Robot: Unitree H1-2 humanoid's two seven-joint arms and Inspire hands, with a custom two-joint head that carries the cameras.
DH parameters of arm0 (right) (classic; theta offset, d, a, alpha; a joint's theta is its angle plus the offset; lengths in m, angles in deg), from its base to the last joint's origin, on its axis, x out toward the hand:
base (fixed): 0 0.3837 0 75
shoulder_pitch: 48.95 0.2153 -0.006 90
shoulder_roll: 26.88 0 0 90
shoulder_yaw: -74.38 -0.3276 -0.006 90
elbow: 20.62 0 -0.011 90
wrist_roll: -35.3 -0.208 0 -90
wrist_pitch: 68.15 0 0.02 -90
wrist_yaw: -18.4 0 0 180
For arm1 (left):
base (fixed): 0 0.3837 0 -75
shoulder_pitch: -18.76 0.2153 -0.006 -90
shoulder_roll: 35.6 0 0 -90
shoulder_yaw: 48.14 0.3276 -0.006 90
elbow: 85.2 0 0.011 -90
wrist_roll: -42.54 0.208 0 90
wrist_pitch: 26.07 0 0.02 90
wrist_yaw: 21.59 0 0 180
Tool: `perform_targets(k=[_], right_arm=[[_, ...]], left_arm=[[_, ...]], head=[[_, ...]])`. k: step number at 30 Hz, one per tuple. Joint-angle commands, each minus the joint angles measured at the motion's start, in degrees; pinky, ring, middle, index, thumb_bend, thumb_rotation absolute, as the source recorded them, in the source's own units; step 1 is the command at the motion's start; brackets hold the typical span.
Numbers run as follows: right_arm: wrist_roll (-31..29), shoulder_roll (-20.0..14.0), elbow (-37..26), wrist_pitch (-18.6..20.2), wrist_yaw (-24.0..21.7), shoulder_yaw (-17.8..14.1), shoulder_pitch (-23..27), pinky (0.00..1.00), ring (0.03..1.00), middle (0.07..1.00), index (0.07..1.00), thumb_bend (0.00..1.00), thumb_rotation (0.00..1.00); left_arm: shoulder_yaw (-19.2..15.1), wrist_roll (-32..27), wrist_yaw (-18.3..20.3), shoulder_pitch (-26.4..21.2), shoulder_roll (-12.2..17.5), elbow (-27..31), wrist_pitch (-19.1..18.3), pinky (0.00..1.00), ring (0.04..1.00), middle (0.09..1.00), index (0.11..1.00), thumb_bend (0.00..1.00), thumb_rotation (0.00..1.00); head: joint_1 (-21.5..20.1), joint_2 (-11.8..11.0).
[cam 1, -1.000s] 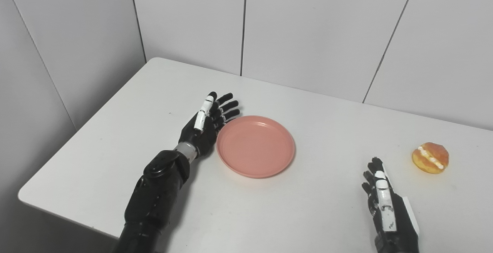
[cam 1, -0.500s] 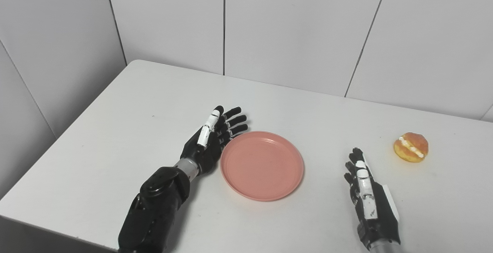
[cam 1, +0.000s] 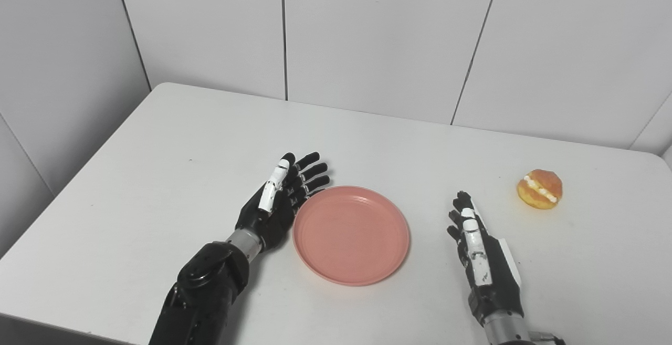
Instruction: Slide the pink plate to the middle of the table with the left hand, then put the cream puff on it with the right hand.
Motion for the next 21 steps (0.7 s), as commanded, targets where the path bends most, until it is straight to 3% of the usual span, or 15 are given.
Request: perform_targets(k=[1,8,12,17,21], right_arm=[[1.42,0.76,-2.37,-1.79,1.02,0.17,2.17,0.93,0.933,0.946,0.945,0.39,1.0],[4.69,-0.38,-4.57,-0.75,1.37,0.31,4.27,0.94,0.935,0.949,0.947,0.48,1.0],[7.04,-3.0,-5.75,0.39,0.38,0.2,7.35,0.89,0.906,0.925,0.922,0.5,0.97],[8.66,-6.04,-5.4,-1.48,0.24,-0.98,11.36,0.85,0.883,0.906,0.906,0.51,0.94],[11.96,-8.49,-6.23,0.3,0.08,-0.7,13.56,0.86,0.879,0.904,0.904,0.53,0.92]], left_arm=[[0.16,0.7,-0.41,0.73,-0.24,-0.12,-0.81,0.89,0.899,0.899,0.877,0.42,1.0],[-0.06,1.05,0.86,1.48,-0.13,-1.23,1.78,0.91,0.906,0.908,0.89,0.43,1.0],[0.39,1.52,1.77,1.71,0.02,-2.56,4.35,0.92,0.917,0.92,0.899,0.43,1.0],[0.95,4.1,1.11,2.06,-0.23,-2.51,7.3,0.92,0.921,0.92,0.897,0.44,1.0],[1.03,5.13,1.55,2.65,-0.22,-1.84,9.13,0.94,0.931,0.928,0.907,0.44,1.0]], head=[[-0.99,0.07],[-4.22,-0.22],[-5.65,-0.82],[-6.98,-1.6],[-8.33,-1.95]])
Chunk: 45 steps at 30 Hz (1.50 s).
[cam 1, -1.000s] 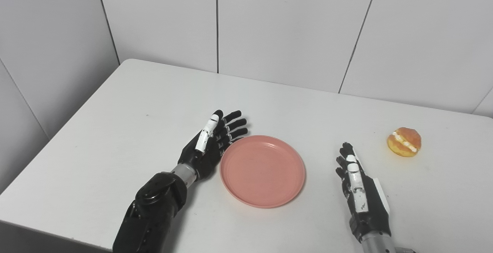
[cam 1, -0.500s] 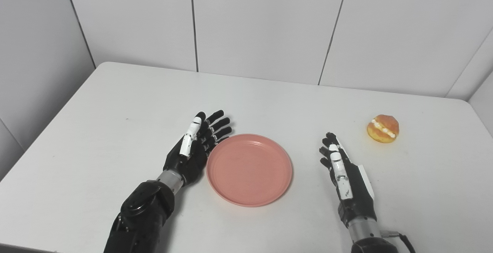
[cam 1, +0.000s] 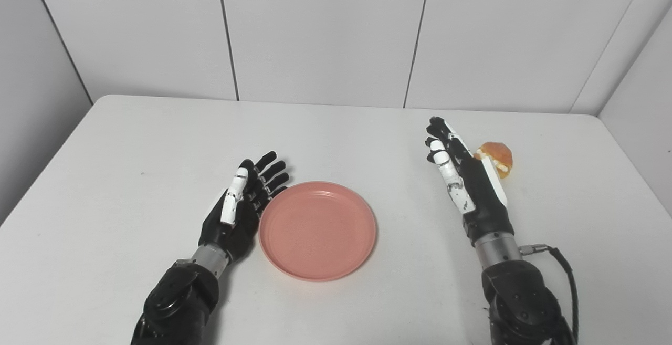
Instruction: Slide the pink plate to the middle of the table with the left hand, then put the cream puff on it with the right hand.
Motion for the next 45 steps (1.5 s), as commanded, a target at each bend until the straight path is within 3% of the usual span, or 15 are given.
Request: perform_targets(k=[1,5,7,12,15,23,29,36,45], right_arm=[[2.62,-1.43,-2.3,0.26,-0.22,0.12,3.22,0.84,0.872,0.899,0.9,0.54,0.92],[5.93,-3.19,-2.32,0.67,-0.27,-0.2,5.08,0.81,0.877,0.891,0.888,0.55,0.94],[7.86,-4.46,-2.25,0.45,-0.36,-0.3,6.19,0.74,0.841,0.884,0.883,0.55,0.94],[13.5,-8.36,-1.4,-0.64,-0.99,0.02,8.86,0.77,0.873,0.912,0.919,0.54,0.9],[15.77,-10.13,-0.54,-0.79,-1.2,-0.13,10.06,0.81,0.893,0.927,0.933,0.58,0.85],[24.02,-16.09,1.24,4.66,-5.79,-0.23,13.9,0.78,0.881,0.921,0.922,0.74,0.76],[28.78,-18.11,4.51,5.85,-5.63,-0.38,15.49,0.76,0.891,0.943,0.948,0.8,0.65],[32.78,-20.1,10.31,6.36,-5.41,-0.26,17.34,0.76,0.898,0.948,0.955,0.85,0.57],[34.04,-21.26,17.4,8.12,-7.61,0.6,19.18,0.79,0.912,0.953,0.963,0.88,0.54]], left_arm=[[0.31,1.42,0.02,1.35,0.17,0.25,1.43,0.94,0.934,0.933,0.911,0.44,1.0],[0.57,3.24,-0.53,2.43,0.36,1.64,3.5,0.95,0.94,0.939,0.916,0.44,1.0],[0.4,3.9,-0.93,3.11,0.24,2.23,4.36,0.97,0.946,0.943,0.918,0.46,1.0],[0.28,5.25,-0.82,4.69,0.39,2.53,6.99,0.99,0.966,0.958,0.935,0.46,1.0],[0.17,5.86,-0.83,5.59,0.4,2.25,8.5,1.0,0.967,0.959,0.936,0.47,1.0],[-0.55,5.11,-1.05,7.67,-0.13,2.21,9.35,0.99,0.964,0.951,0.922,0.45,1.0],[-1.03,4.46,-0.76,8.16,0.15,1.36,10.89,1.0,0.969,0.955,0.932,0.45,1.0],[-1.29,4.65,-0.77,8.16,0.44,0.35,12.43,0.98,0.963,0.951,0.931,0.44,1.0],[-1.43,5.52,-1.3,8.06,0.99,0.25,12.58,0.97,0.957,0.945,0.924,0.44,1.0]], head=[[-0.74,-0.1],[-1.85,-0.19],[-2.13,-0.24],[-3.75,-0.75],[-3.97,-0.85],[-7.47,-1.14],[-10.67,-1.82],[-11.13,-1.7],[-11.69,-1.83]])
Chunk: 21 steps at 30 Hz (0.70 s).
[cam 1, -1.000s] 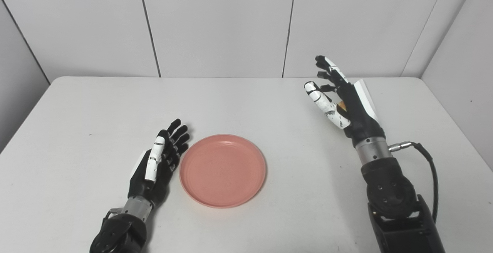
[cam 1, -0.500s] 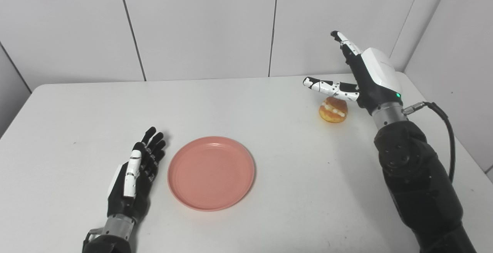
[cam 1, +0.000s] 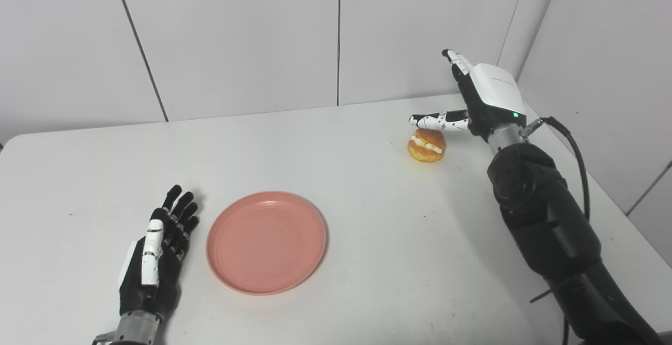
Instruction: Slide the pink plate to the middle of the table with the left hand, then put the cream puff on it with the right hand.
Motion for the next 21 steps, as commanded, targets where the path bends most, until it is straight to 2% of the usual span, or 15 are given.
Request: perform_targets(k=[1,5,8,16,21], right_arm=[[0.29,-1.05,0.41,0.96,0.25,-0.23,3.03,0.79,0.911,0.952,0.963,0.88,0.54],[-0.62,-0.81,3.41,0.56,0.51,-0.36,3.44,0.77,0.913,0.954,0.969,0.87,0.53],[-1.14,-0.53,5.84,0.35,1.06,-0.28,4.0,0.77,0.914,0.952,0.969,0.88,0.53],[-6.35,0.65,13.9,-2.57,4.36,-1.0,6.24,0.76,0.885,0.944,0.949,0.88,0.47],[-9.1,1.35,19.13,-4.75,6.48,-0.42,7.89,0.73,0.868,0.94,0.948,0.89,0.48]], left_arm=[[-0.27,1.07,-0.59,0.97,0.6,-1.71,0.22,0.97,0.958,0.946,0.924,0.44,1.0],[-0.28,1.18,-0.42,0.88,0.8,-2.37,1.12,0.98,0.955,0.945,0.924,0.44,1.0],[-0.18,1.27,-0.68,1.04,0.72,-1.48,0.44,0.97,0.95,0.939,0.919,0.44,1.0],[-0.14,1.42,-0.89,1.24,0.5,-1.13,-0.18,0.97,0.953,0.942,0.921,0.42,1.0],[0.0,1.43,-0.53,1.28,0.62,-1.64,0.22,0.98,0.953,0.944,0.922,0.42,1.0]], head=[[0.1,-0.07],[0.18,-0.24],[0.11,-0.41],[0.38,-0.64],[0.71,-0.62]])
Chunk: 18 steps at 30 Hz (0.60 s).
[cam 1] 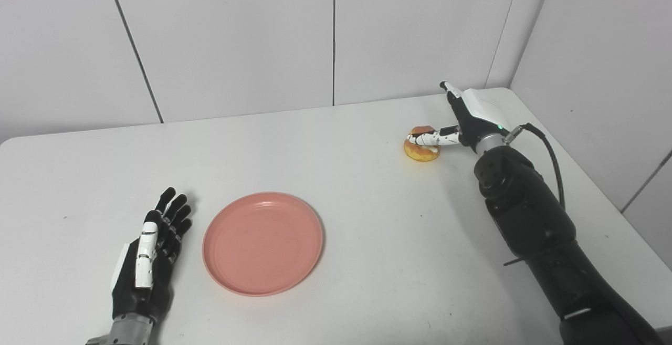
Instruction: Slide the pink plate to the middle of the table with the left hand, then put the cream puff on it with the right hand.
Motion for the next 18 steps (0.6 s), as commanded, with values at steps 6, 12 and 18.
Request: perform_targets(k=[6,12,18], right_arm=[[-2.16,0.29,2.82,-2.77,2.86,1.56,5.16,0.72,0.86,0.934,0.942,0.92,0.49],[-3.54,0.88,4.87,-2.84,3.25,3.04,6.22,0.74,0.876,0.943,0.939,0.92,0.46],[-3.53,0.18,6.09,-2.99,2.87,5.37,6.6,0.73,0.866,0.942,0.943,0.91,0.49]], left_arm=[[0.34,-0.08,0.53,1.53,0.49,-1.11,-0.71,0.97,0.94,0.935,0.911,0.43,1.0],[0.48,-0.16,0.65,1.62,0.48,-1.01,-1.04,0.96,0.932,0.928,0.904,0.44,1.0],[0.54,-0.68,1.05,1.72,0.58,-1.03,-1.17,0.97,0.938,0.934,0.911,0.43,1.0]], head=[[-0.03,-0.2],[0.23,-0.23],[0.4,-0.18]])
